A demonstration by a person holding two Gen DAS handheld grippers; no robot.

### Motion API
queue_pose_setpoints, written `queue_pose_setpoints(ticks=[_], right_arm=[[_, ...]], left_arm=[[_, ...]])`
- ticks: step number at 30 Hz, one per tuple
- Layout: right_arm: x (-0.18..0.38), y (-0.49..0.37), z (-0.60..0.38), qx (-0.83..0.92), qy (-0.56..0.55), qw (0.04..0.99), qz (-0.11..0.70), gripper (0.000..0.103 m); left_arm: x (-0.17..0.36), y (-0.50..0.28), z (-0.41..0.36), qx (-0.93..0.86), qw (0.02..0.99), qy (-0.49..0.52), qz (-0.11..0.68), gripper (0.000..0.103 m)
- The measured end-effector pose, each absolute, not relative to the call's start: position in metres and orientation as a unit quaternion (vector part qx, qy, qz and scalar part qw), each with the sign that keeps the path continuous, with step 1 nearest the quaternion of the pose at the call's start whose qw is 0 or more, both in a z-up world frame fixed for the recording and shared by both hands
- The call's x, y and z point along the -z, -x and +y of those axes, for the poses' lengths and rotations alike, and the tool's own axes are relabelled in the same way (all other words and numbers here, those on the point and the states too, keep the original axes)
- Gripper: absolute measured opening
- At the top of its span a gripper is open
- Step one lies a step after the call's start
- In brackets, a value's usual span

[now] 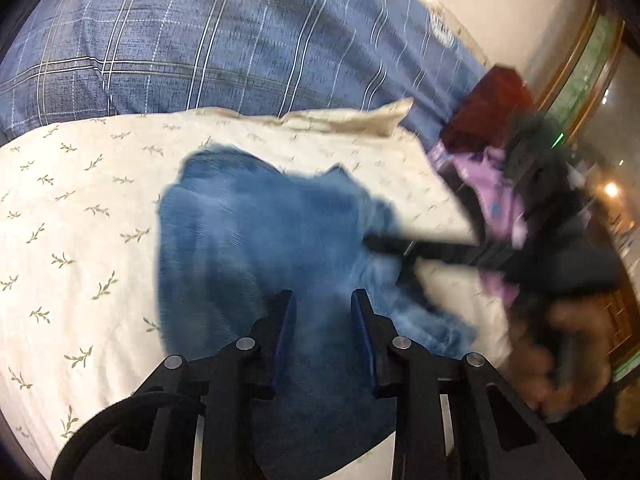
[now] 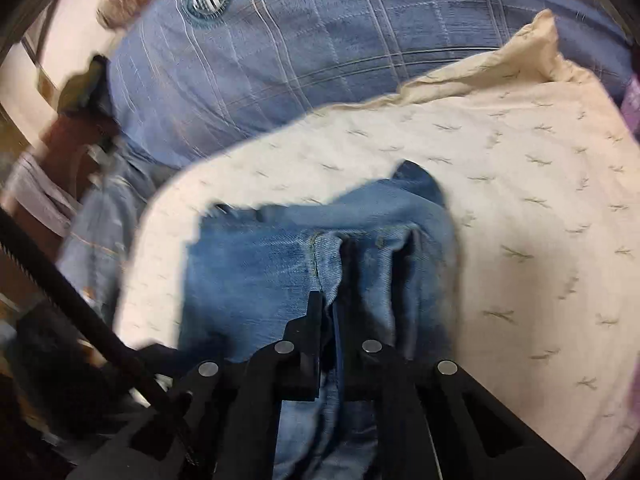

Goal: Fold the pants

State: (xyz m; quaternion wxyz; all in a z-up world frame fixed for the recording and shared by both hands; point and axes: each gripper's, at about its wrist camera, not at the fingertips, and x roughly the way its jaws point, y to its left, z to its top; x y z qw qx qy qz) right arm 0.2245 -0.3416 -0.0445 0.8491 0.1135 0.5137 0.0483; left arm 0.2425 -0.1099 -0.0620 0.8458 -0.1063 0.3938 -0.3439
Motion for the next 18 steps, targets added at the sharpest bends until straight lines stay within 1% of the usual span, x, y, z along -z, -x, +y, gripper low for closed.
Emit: queue_pose_setpoints(ticks=[1,2,4,5,6,8,9,10,11,12,14,15,16,17,18], right_arm=[[0.051,-0.226,-0.342,-0.039,-0.108,0.844,0.524,0.004],[0.055,-0.227,-0.34,-0.033,-0.102,0.841,0.531,0.004],[0.052,-0.228,-0.342,-0.032,-0.109,0.842,0.527,0.004],[0.051,-0.226,-0.344,-0.035,-0.114,0.844,0.524,0.006],[0.048,-0.224,-0.345,-0.04,-0.12,0.845,0.519,0.012],[0.038,-0.213,-0.35,-0.055,-0.144,0.851,0.502,0.019],[0.031,-0.208,-0.351,-0.061,-0.153,0.856,0.49,0.029],[0.025,-0.203,-0.352,-0.07,-0.163,0.861,0.477,0.042],[0.018,-0.195,-0.354,-0.081,-0.175,0.867,0.459,0.048],[0.012,-0.188,-0.354,-0.092,-0.186,0.873,0.442,0.049],[0.009,-0.173,-0.35,-0.114,-0.196,0.874,0.43,0.048],[0.012,-0.167,-0.342,-0.123,-0.187,0.871,0.436,0.044],[0.018,-0.163,-0.332,-0.121,-0.163,0.869,0.451,0.035],[0.026,-0.162,-0.324,-0.103,-0.132,0.867,0.469,0.027],[0.04,-0.164,-0.315,-0.071,-0.084,0.859,0.5,0.018]], left_arm=[[0.057,-0.244,-0.106,0.343,0.848,0.112,0.388,0.032],[0.053,-0.248,-0.099,0.339,0.849,0.121,0.386,0.037],[0.048,-0.257,-0.089,0.328,0.852,0.137,0.384,0.043],[0.044,-0.263,-0.081,0.302,0.861,0.136,0.387,0.044],[0.042,-0.271,-0.078,0.284,0.865,0.131,0.392,0.045],[0.042,-0.289,-0.069,0.265,0.86,0.137,0.414,0.051],[0.044,-0.298,-0.067,0.262,0.852,0.145,0.429,0.051],[0.046,-0.305,-0.067,0.265,0.844,0.149,0.441,0.051],[0.052,-0.316,-0.069,0.271,0.833,0.149,0.459,0.053],[0.055,-0.325,-0.071,0.265,0.831,0.143,0.467,0.053],[0.061,-0.35,-0.077,0.257,0.832,0.135,0.473,0.055],[0.063,-0.357,-0.077,0.26,0.828,0.143,0.475,0.057],[0.067,-0.363,-0.077,0.263,0.824,0.153,0.478,0.057],[0.07,-0.367,-0.075,0.264,0.822,0.164,0.477,0.055],[0.074,-0.369,-0.076,0.266,0.822,0.168,0.475,0.054]])
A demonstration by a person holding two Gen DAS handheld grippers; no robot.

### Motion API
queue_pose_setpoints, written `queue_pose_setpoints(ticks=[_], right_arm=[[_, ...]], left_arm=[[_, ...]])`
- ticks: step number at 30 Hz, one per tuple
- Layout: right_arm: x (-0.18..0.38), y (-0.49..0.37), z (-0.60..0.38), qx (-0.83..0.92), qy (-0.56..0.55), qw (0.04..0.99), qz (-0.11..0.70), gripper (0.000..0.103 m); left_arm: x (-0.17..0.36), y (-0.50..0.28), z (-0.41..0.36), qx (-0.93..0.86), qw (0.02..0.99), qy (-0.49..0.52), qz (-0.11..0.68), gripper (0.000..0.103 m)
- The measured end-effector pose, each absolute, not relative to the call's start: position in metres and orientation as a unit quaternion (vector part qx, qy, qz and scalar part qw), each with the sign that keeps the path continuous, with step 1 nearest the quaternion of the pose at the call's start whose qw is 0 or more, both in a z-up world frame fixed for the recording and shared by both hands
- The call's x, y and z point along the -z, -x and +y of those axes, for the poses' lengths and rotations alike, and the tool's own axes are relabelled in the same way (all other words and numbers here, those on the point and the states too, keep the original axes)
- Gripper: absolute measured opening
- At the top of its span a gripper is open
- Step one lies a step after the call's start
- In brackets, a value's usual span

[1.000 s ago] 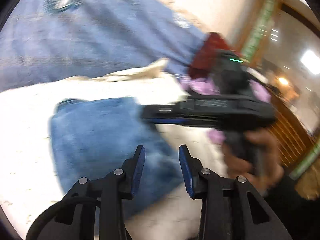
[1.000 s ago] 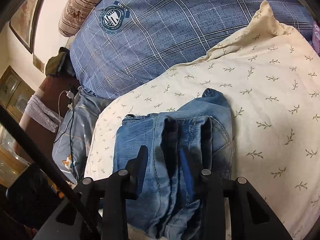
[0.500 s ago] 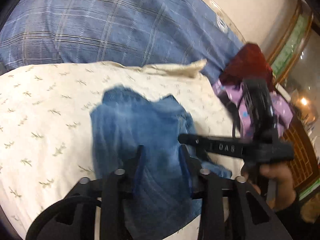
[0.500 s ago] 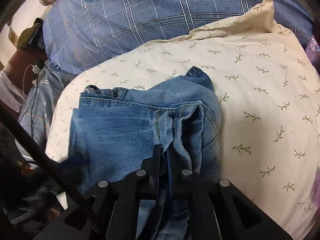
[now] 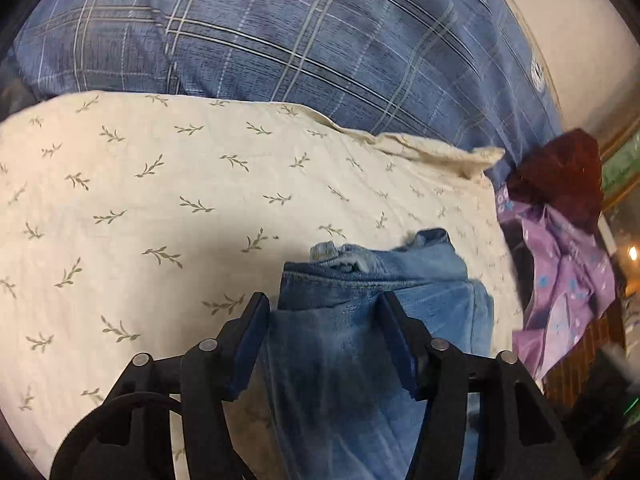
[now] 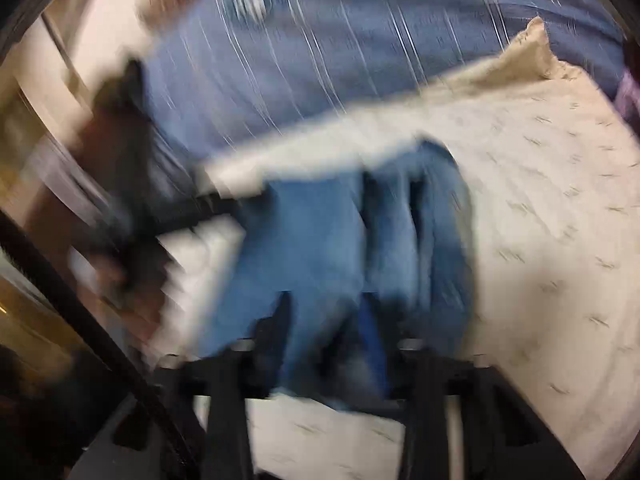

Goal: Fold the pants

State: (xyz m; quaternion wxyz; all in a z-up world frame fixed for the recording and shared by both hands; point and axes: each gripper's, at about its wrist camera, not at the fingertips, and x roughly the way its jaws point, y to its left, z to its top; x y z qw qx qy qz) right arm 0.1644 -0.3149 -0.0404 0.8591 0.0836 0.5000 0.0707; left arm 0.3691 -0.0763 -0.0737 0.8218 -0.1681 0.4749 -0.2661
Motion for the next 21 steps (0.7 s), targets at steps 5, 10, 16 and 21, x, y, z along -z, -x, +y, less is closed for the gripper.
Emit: queue_pose_setpoints(ticks=[5,10,16,21], right_arm=[[0.063,-0.177,-0.308,-0.052,-0.043,0.842,0.535,0.018],[0.055,-0.175,-0.318,-0.079,-0.084,0.845,0.522,0.024],[0.014,-0.167,-0.357,-0.072,-0.204,0.888,0.406,0.089],[0.019,-0.221,-0.354,-0.053,-0.183,0.863,0.467,0.089]], left_arm=[[0.092,-0.377,-0.105,0.243,0.851,0.091,0.456,0.048],[0.084,-0.378,-0.088,0.262,0.829,0.162,0.467,0.049],[0.066,-0.357,-0.054,0.272,0.827,0.198,0.45,0.055],[0.08,-0.36,-0.048,0.274,0.798,0.214,0.492,0.055]])
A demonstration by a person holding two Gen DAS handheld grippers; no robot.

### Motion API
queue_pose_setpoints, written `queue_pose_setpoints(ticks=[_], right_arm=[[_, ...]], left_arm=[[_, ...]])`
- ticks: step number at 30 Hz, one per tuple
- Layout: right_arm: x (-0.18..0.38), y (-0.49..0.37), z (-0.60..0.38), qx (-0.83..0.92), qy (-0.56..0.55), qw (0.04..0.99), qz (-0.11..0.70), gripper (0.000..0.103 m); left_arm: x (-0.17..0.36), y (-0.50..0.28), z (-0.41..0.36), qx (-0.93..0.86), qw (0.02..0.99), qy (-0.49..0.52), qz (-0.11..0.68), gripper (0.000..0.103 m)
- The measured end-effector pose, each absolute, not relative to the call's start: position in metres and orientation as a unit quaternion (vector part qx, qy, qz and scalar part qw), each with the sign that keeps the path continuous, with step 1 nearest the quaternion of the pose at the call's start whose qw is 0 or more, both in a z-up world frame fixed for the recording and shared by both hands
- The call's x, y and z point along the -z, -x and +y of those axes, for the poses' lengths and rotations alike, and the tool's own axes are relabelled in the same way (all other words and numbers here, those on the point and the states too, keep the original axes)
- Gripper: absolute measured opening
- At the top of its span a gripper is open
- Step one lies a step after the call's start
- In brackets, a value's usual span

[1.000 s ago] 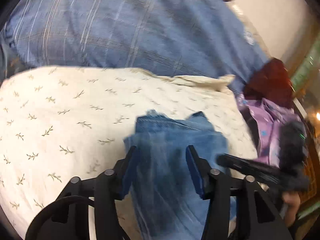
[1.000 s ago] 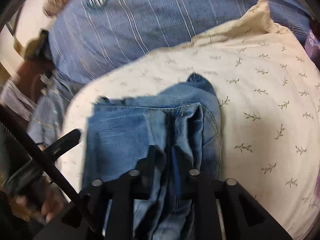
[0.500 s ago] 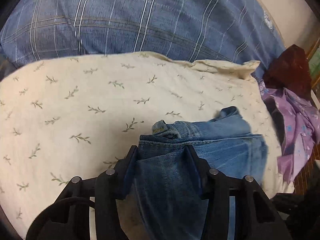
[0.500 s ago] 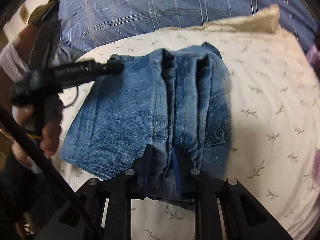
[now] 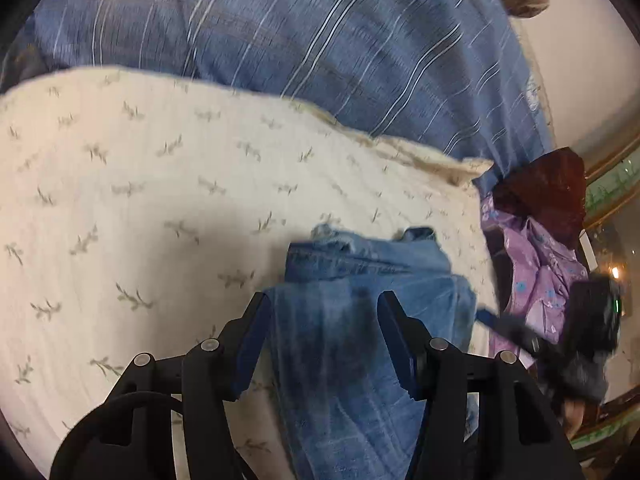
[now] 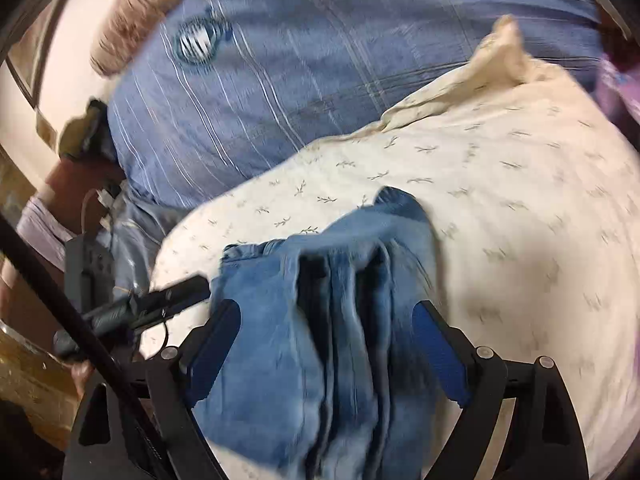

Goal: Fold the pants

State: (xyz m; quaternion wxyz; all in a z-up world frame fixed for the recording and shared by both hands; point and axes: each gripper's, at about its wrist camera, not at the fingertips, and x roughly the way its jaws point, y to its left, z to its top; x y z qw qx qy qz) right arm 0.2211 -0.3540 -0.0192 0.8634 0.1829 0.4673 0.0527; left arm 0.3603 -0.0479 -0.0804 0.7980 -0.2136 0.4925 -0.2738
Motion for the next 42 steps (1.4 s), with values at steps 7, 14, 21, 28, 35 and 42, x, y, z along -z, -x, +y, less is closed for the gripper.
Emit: queue_pose_setpoints(ticks=[7,14,21,28,35,42], right_arm=[[0.061,-0.24,-0.361,-0.031,-0.174,0.833,0.525,0.09],[0.078,-0.246,-0.372,-0.061,-0.209,0.805,0.552,0.059],[0.046,-0.258,-0.359,-0.102,-0.232,0.83,0.497,0.028],[0.085,-0.289,-0.344,-0.078,-0.22,0.814,0.532,0.06],[0.05,-0.251,-0.342,-0.104,-0.227,0.829,0.5,0.086],[0.086,-0.215,-0.321,-0.084,-0.219,0.8,0.552,0.088]], left_arm=[[0.106,-0.374,-0.05,0.273,0.76,0.257,0.532,0.055],[0.1,-0.378,-0.053,0.286,0.765,0.276,0.507,0.024],[0.069,-0.393,-0.013,0.292,0.797,0.323,0.418,0.024],[0.111,-0.415,-0.008,0.207,0.796,0.314,0.474,0.039],[0.089,-0.384,-0.005,0.202,0.825,0.249,0.465,0.053],[0.09,-0.324,0.006,0.208,0.801,0.246,0.505,0.052]])
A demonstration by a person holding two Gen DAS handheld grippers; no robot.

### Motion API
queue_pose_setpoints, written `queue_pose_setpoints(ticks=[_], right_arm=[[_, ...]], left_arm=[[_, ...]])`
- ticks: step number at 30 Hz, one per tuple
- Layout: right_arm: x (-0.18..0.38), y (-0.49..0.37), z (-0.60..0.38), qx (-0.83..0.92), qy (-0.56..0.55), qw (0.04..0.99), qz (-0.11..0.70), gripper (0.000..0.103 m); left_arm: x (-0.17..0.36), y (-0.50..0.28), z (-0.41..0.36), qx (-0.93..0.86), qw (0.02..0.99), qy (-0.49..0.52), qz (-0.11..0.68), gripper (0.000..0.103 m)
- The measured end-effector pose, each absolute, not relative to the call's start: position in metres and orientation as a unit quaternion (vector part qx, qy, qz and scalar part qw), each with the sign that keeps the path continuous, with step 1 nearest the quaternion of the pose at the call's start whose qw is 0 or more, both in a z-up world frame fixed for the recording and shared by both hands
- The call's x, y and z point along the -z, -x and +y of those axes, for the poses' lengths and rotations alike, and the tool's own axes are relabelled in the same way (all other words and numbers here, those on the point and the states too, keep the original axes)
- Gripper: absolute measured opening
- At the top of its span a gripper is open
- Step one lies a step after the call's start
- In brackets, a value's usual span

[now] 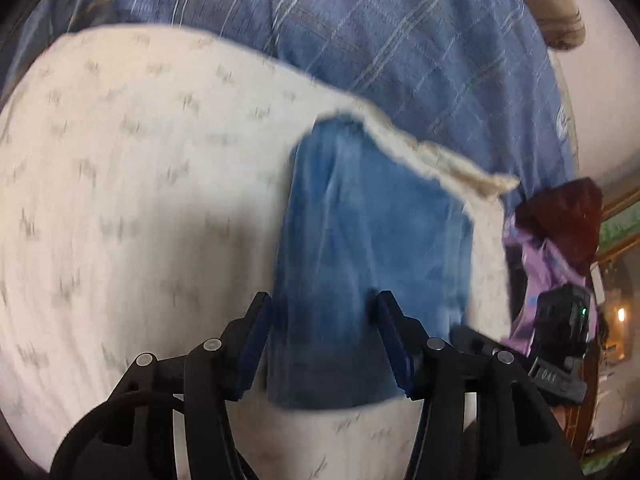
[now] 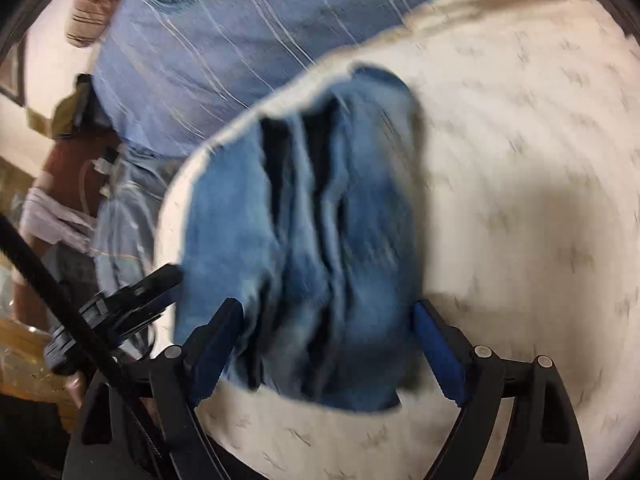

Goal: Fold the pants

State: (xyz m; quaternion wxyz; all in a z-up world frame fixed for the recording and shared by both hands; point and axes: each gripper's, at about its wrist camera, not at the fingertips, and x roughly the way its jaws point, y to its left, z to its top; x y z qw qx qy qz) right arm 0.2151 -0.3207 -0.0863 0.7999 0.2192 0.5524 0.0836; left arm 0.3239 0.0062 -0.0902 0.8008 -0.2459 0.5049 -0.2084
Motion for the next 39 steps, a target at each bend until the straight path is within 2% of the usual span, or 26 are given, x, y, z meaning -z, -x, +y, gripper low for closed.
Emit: queue_pose_setpoints(ticks=[3,5,7,8,10,12,17,25,27,28,29,31,36,38,39], right_arm=[[0.094,-0.21,-0.321,-0.088,-0.239,0.793,0.554,0.087],[0.094,-0.212,-0.32,-0.085,-0.229,0.795,0.556,0.084],[0.096,-0.212,-0.318,-0.092,-0.232,0.793,0.556,0.075],[0.095,-0.213,-0.317,-0.091,-0.229,0.793,0.557,0.073],[0.088,-0.211,-0.314,-0.094,-0.214,0.799,0.554,0.055],[0.082,-0.209,-0.312,-0.094,-0.202,0.806,0.549,0.039],[0.087,-0.213,-0.314,-0.102,-0.2,0.802,0.553,0.044],[0.06,-0.196,-0.306,-0.104,-0.154,0.847,0.498,0.081],[0.048,-0.179,-0.301,-0.09,-0.131,0.871,0.464,0.086],[0.044,-0.17,-0.3,-0.085,-0.125,0.88,0.45,0.089],[0.042,-0.16,-0.298,-0.08,-0.122,0.888,0.437,0.09],[0.041,-0.139,-0.293,-0.063,-0.105,0.9,0.417,0.09],[0.06,-0.125,-0.271,-0.032,-0.027,0.898,0.439,0.089],[0.069,-0.128,-0.265,-0.014,0.001,0.894,0.448,0.087],[0.073,-0.131,-0.265,-0.005,0.002,0.892,0.452,0.083]], left_arm=[[0.09,-0.324,-0.002,0.198,0.808,0.218,0.51,0.051],[0.087,-0.324,-0.003,0.202,0.807,0.221,0.509,0.044],[0.086,-0.323,-0.003,0.201,0.81,0.216,0.507,0.039],[0.083,-0.322,-0.004,0.204,0.812,0.214,0.503,0.032],[0.079,-0.318,-0.004,0.213,0.818,0.208,0.491,0.023],[0.071,-0.312,-0.012,0.218,0.836,0.173,0.474,0.022],[0.082,-0.319,-0.006,0.21,0.826,0.188,0.488,0.03],[0.07,-0.314,0.014,0.175,0.853,0.19,0.453,0.044],[0.064,-0.3,0.027,0.167,0.861,0.194,0.44,0.046],[0.063,-0.29,0.032,0.162,0.865,0.196,0.432,0.051],[0.064,-0.279,0.036,0.152,0.87,0.195,0.427,0.055],[0.07,-0.254,0.039,0.134,0.875,0.181,0.428,0.056],[0.083,-0.221,0.011,0.138,0.87,0.125,0.456,0.054],[0.08,-0.221,-0.002,0.137,0.877,0.098,0.45,0.054],[0.08,-0.222,-0.006,0.136,0.879,0.098,0.446,0.054]])
